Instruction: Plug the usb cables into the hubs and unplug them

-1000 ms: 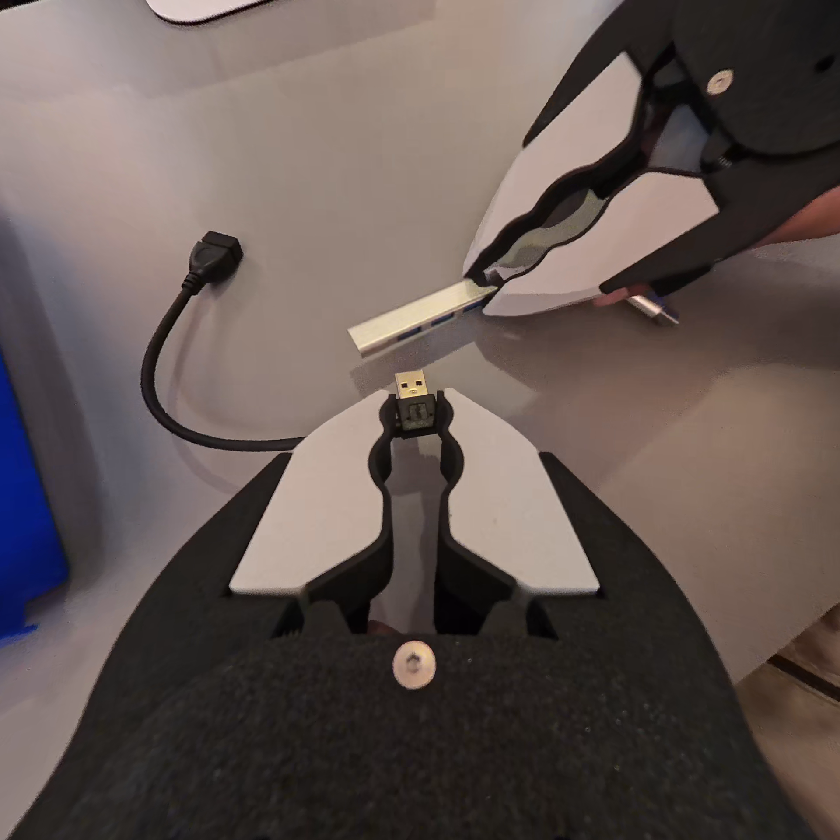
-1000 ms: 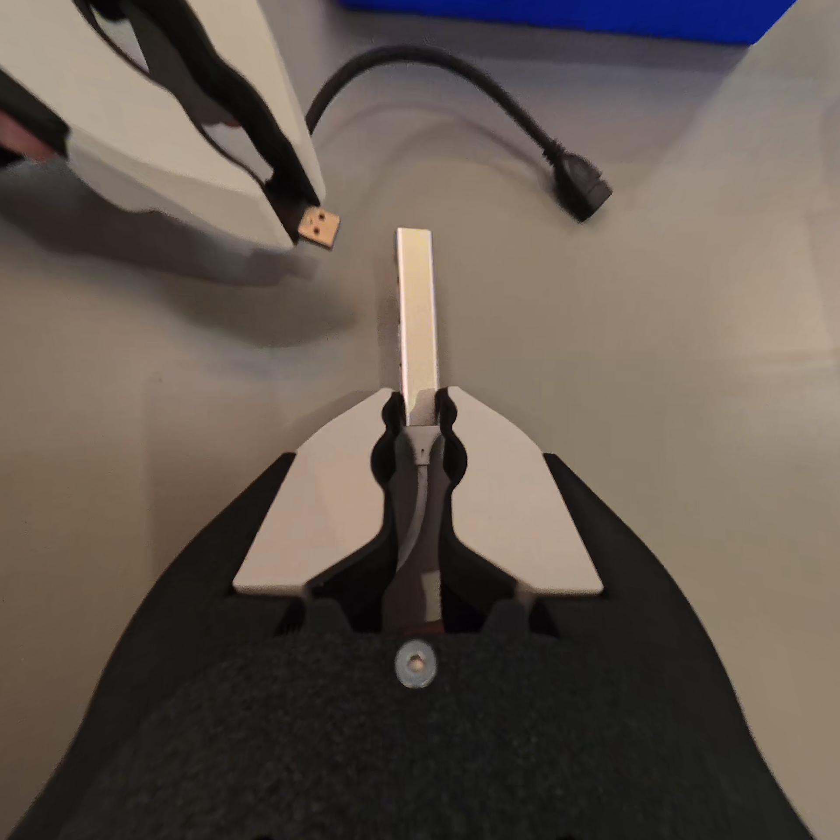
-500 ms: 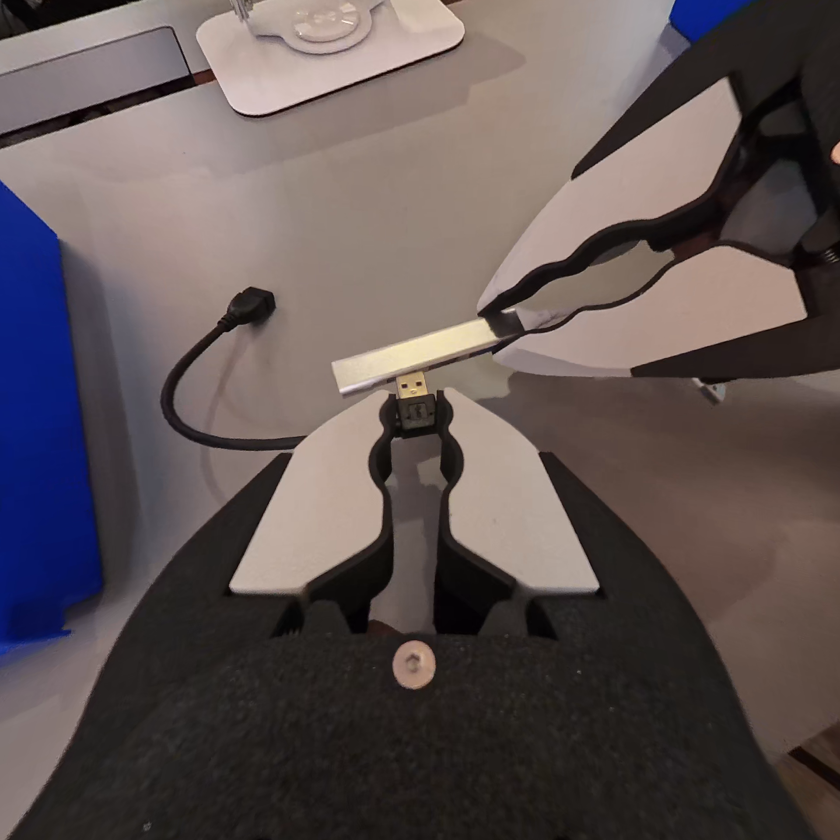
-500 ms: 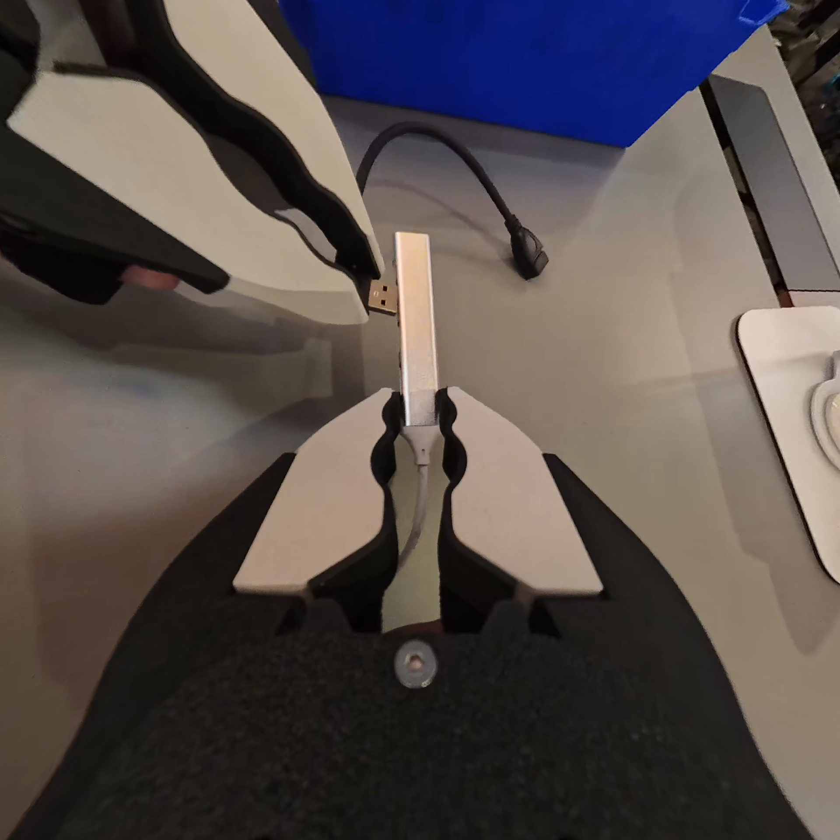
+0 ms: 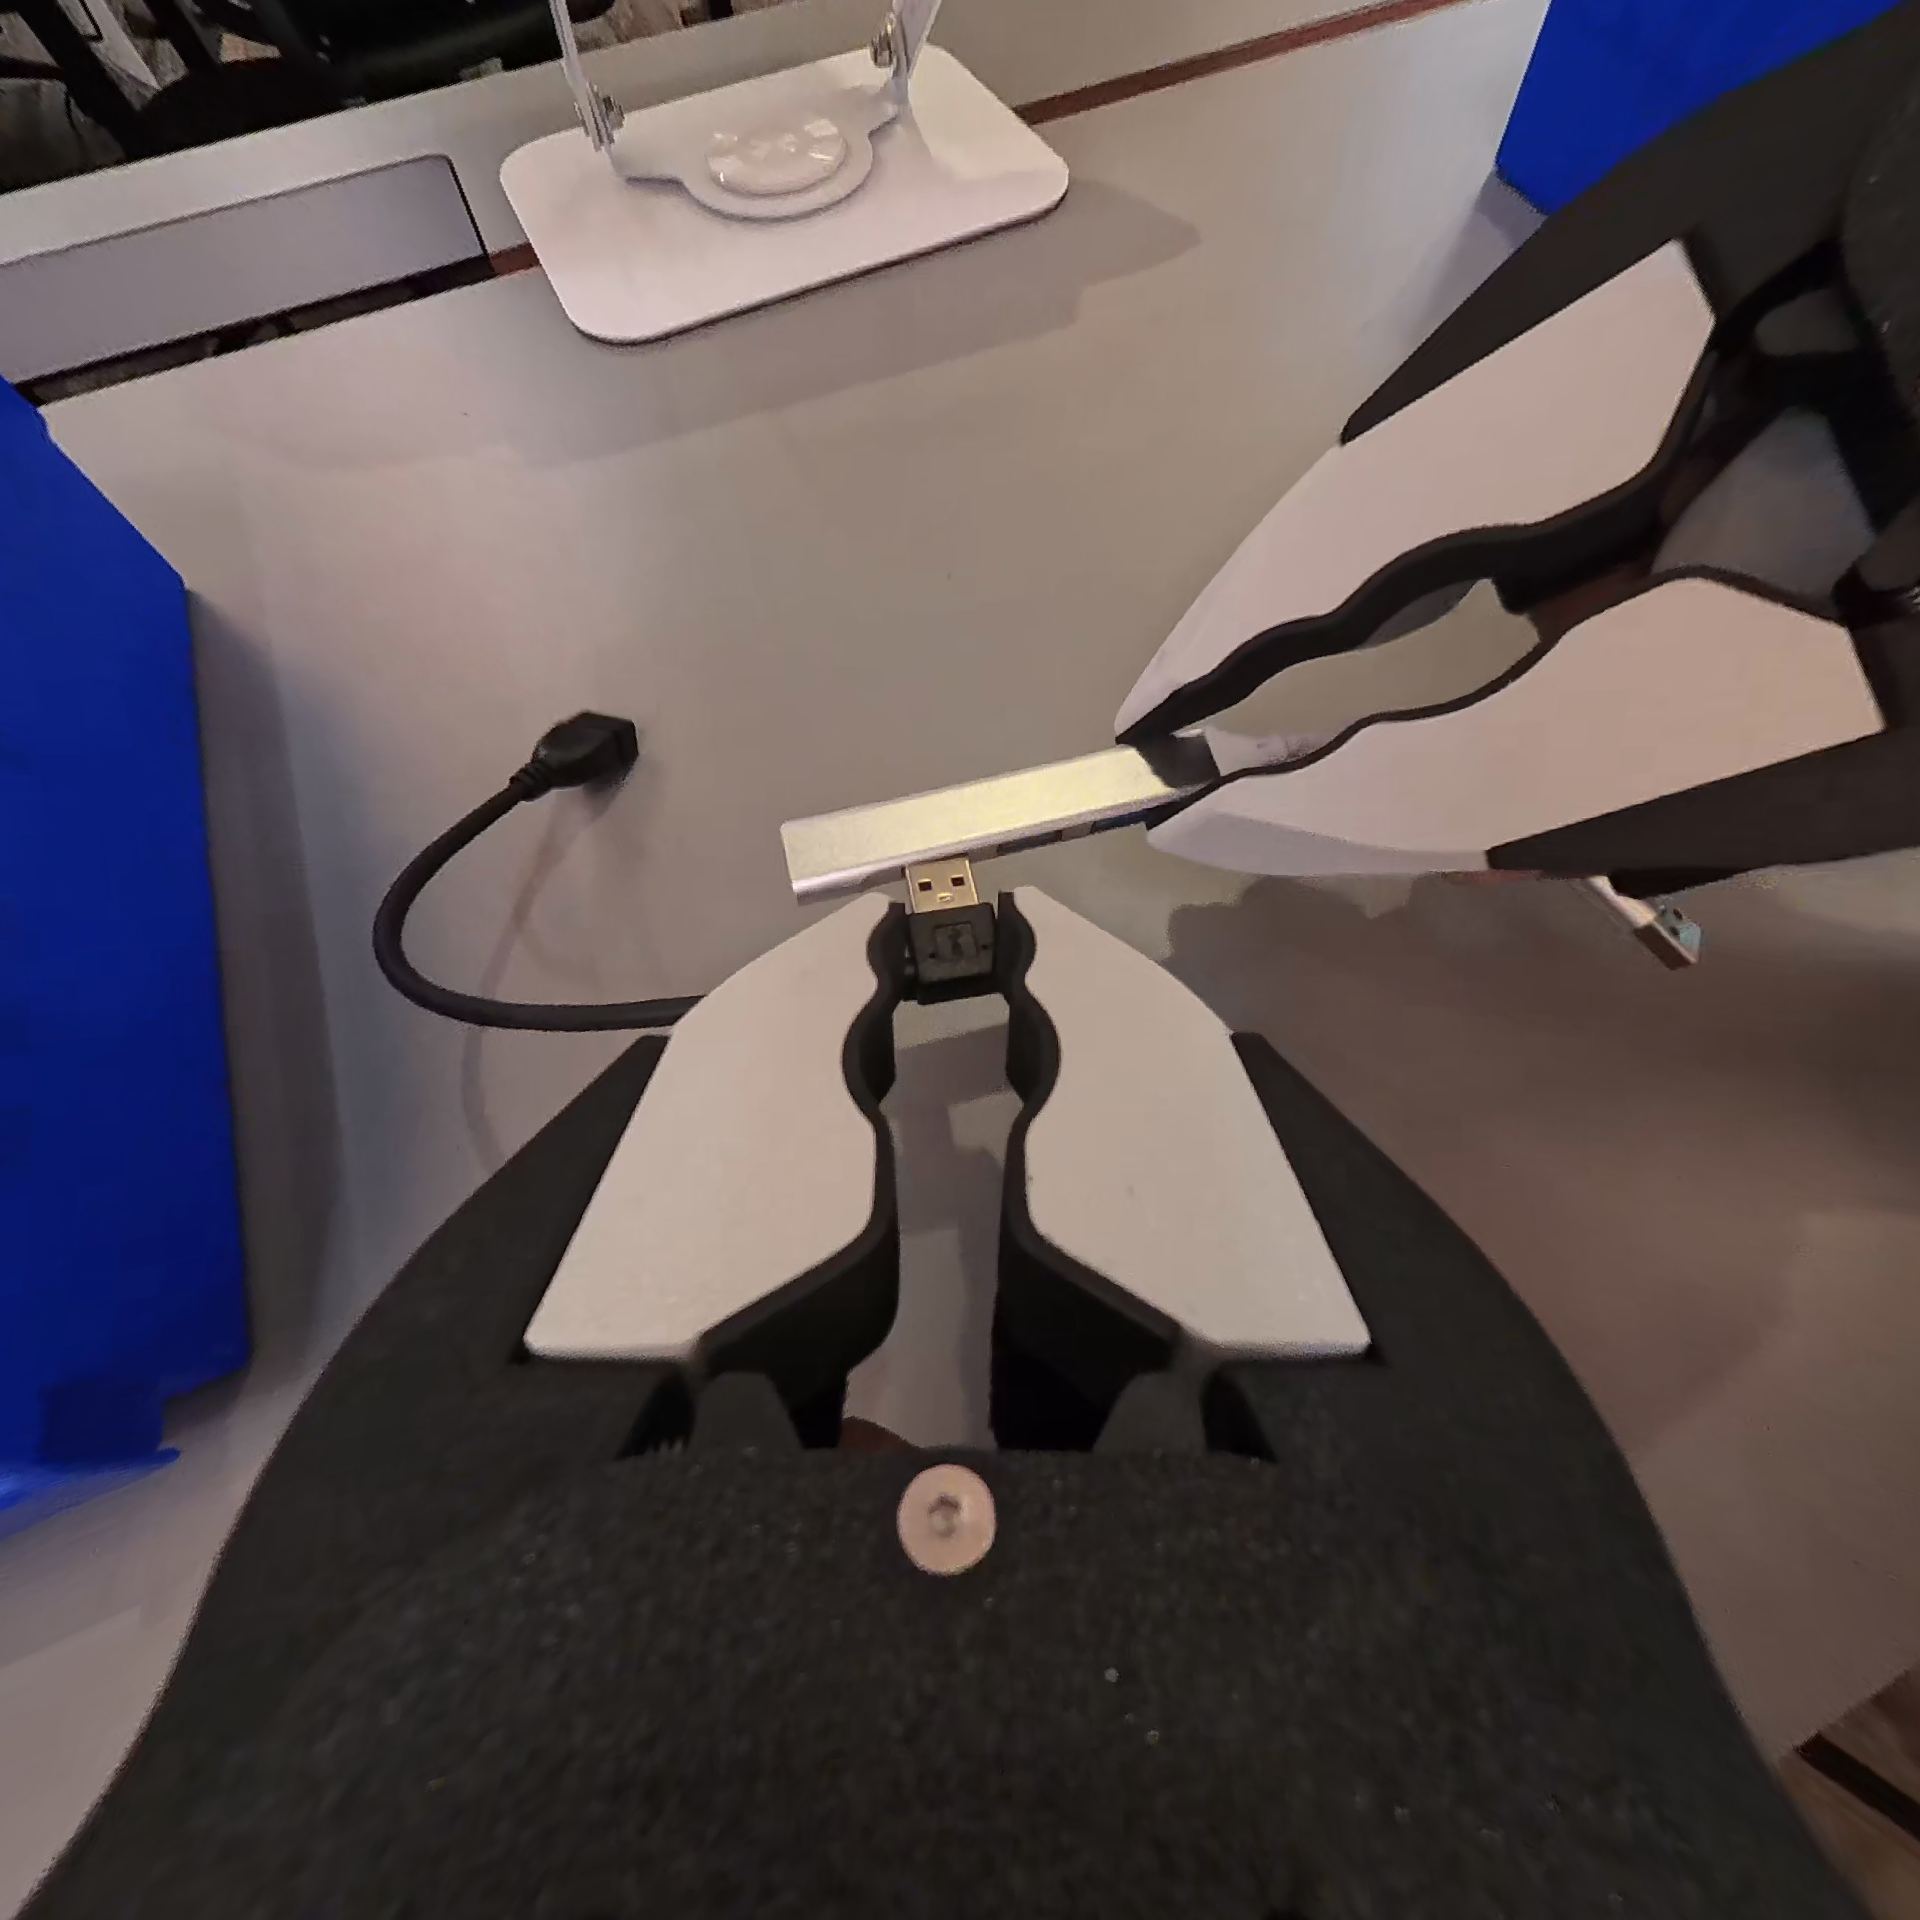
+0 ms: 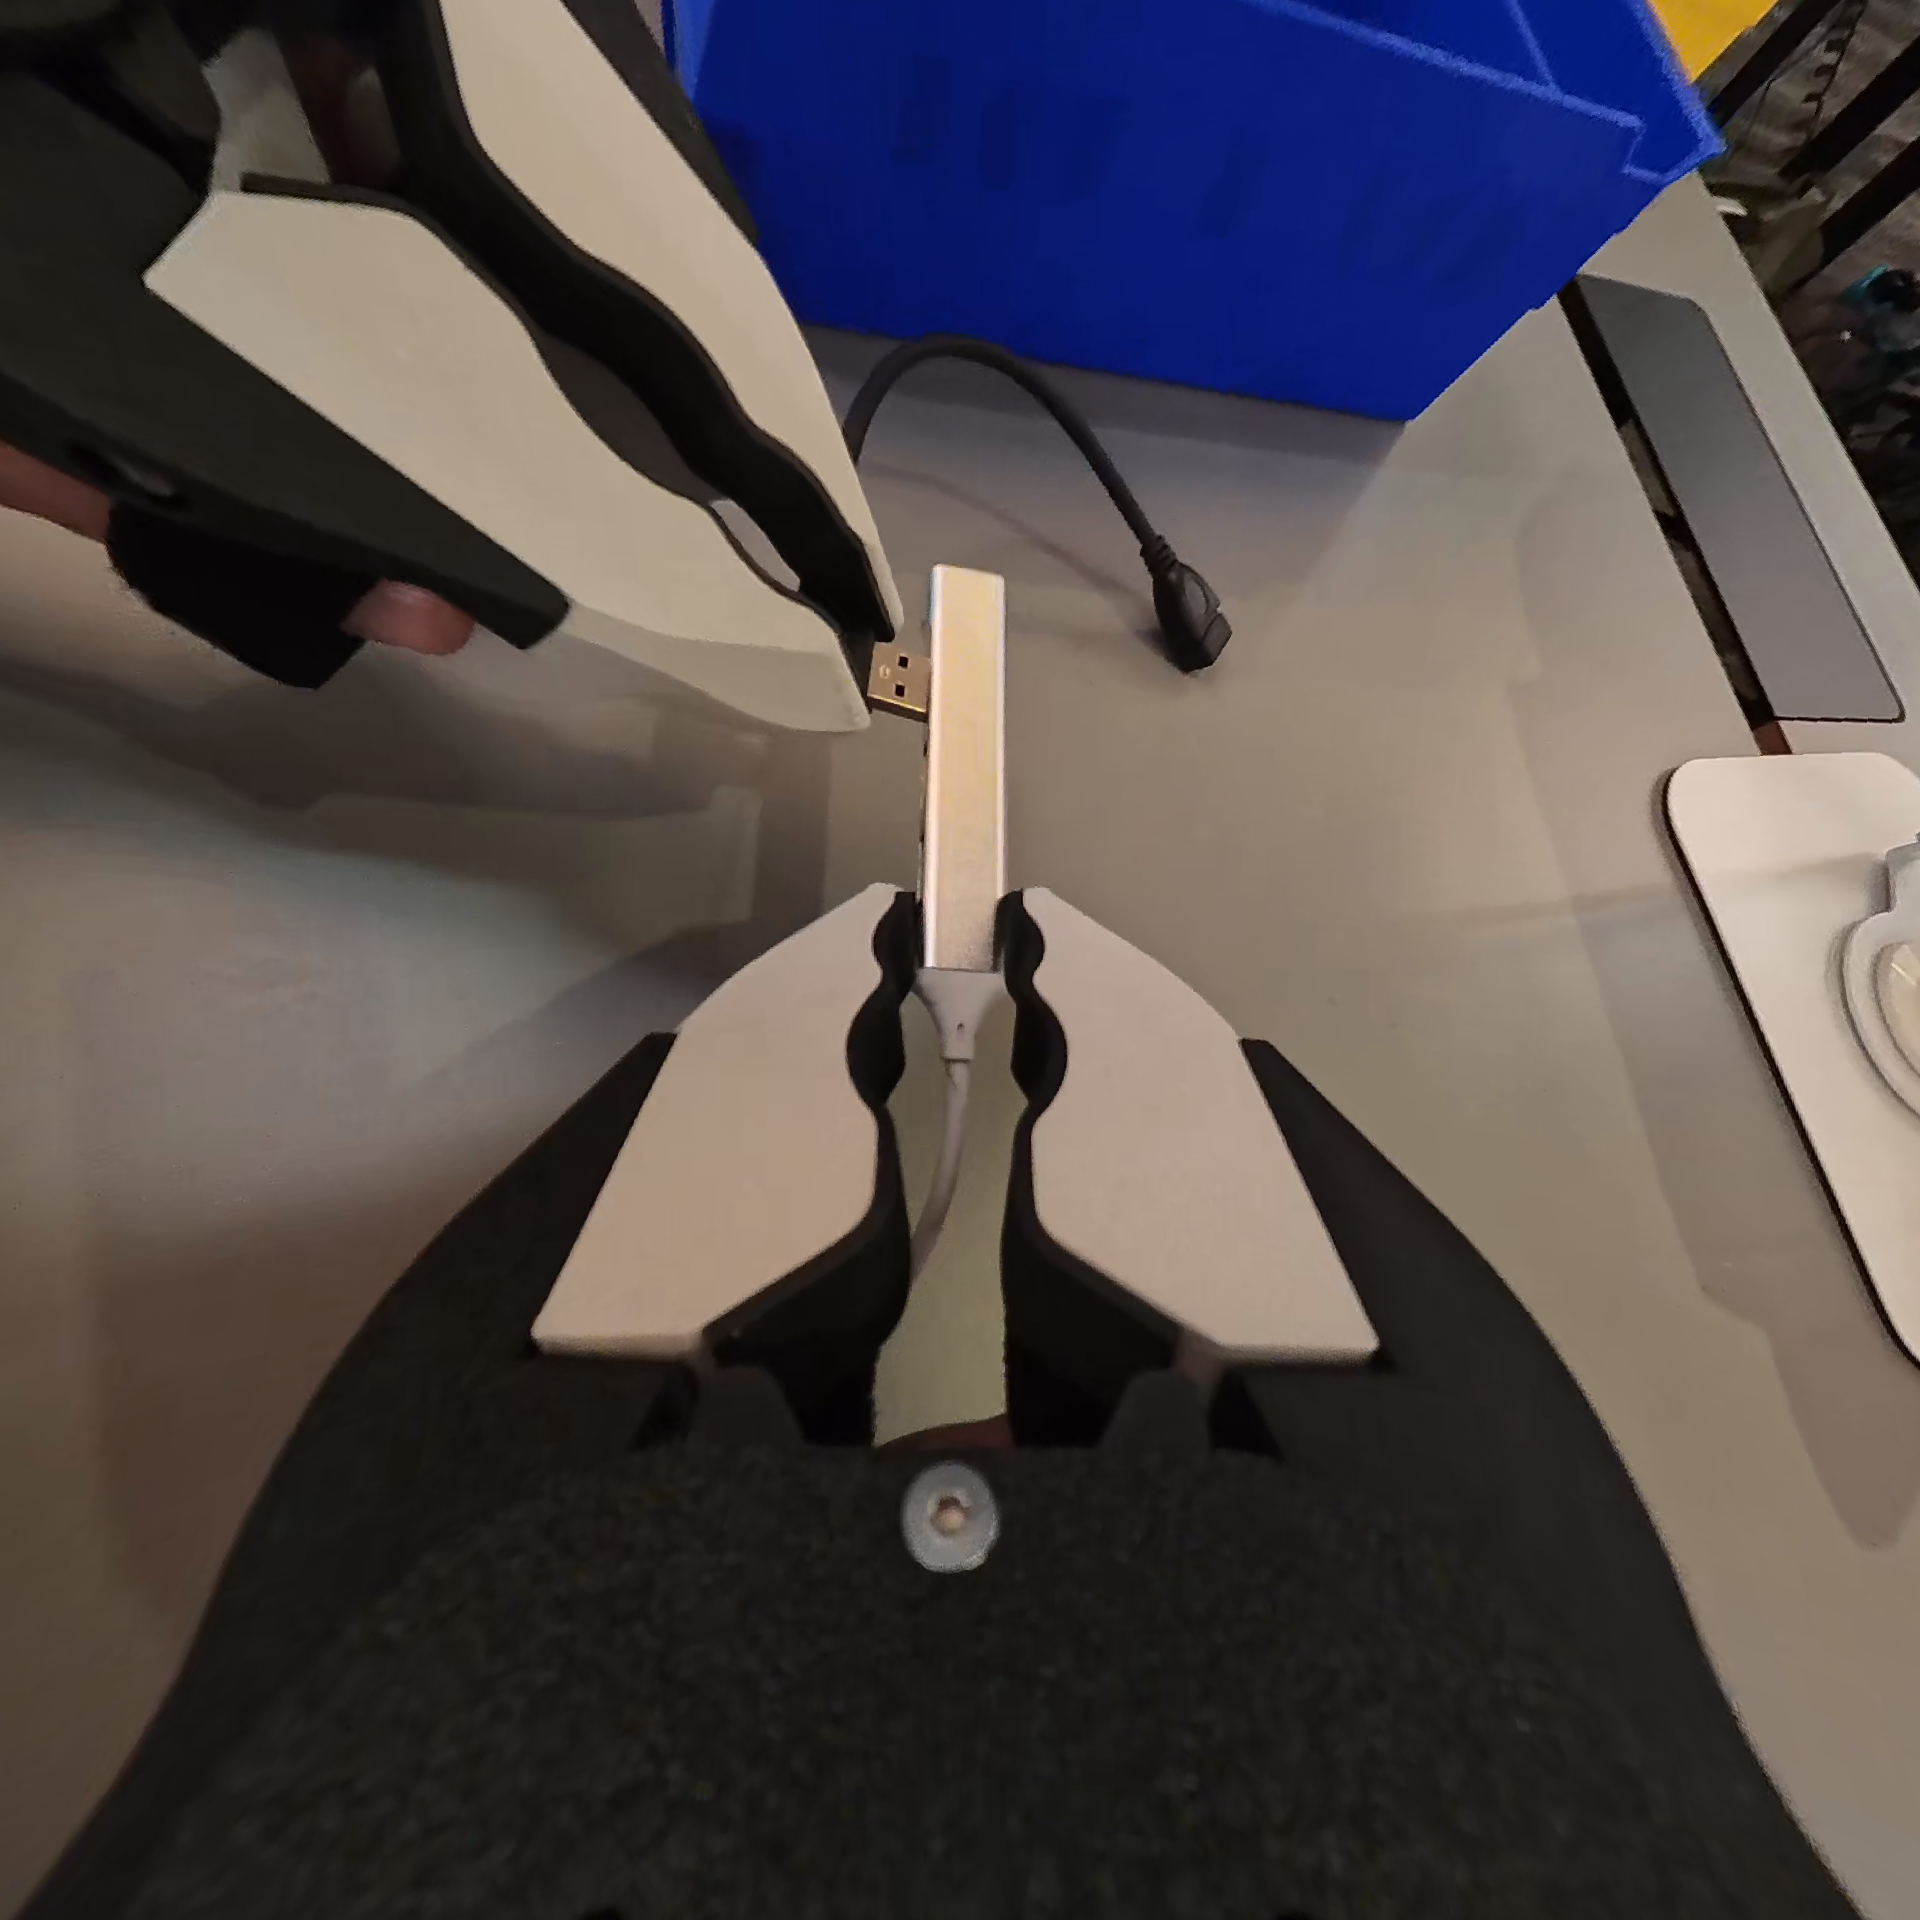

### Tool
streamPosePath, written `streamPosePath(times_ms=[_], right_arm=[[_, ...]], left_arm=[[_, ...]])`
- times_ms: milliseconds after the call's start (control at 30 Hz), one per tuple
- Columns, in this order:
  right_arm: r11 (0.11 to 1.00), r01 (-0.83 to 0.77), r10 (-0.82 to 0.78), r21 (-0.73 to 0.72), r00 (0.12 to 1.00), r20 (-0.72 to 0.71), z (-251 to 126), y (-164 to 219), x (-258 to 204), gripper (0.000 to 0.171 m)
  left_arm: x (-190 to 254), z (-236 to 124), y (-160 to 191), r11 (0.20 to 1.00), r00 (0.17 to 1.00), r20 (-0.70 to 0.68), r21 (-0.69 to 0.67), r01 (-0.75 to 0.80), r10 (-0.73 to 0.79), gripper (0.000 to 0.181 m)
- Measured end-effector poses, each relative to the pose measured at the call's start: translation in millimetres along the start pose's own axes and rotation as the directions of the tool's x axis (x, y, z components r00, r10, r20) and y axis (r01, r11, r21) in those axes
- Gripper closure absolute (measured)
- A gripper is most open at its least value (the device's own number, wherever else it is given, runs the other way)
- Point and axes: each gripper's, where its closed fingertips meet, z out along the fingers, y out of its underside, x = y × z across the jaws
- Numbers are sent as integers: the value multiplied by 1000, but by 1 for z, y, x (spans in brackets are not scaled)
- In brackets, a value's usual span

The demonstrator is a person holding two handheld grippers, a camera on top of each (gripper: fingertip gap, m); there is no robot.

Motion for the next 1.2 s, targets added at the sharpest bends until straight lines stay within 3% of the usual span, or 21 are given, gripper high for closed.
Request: streamPosePath(times_ms=[267, 500, 933, 1200], right_arm=[[991, -111, 104, 76, 991, 87, -5, -5, -1, 155], [996, 22, -20, 90, 1000, -21, -6, -6, -1, 155], [972, -114, 94, 208, 990, 101, -12, -11, 1, 155], [978, 100, -91, 182, 994, -57, -9, -14, -1, 155]], left_arm=[[2, -3, -5, 998, 1000, 2, 50, -23, 23, 165], [1, -2, -5, 995, 994, -57, 32, 98, -96, 165], [2, -5, -13, 992, 993, -72, 84, 94, -88, 165], [-2, 0, -7, 981, 980, -67, 25, 192, -190, 166]])
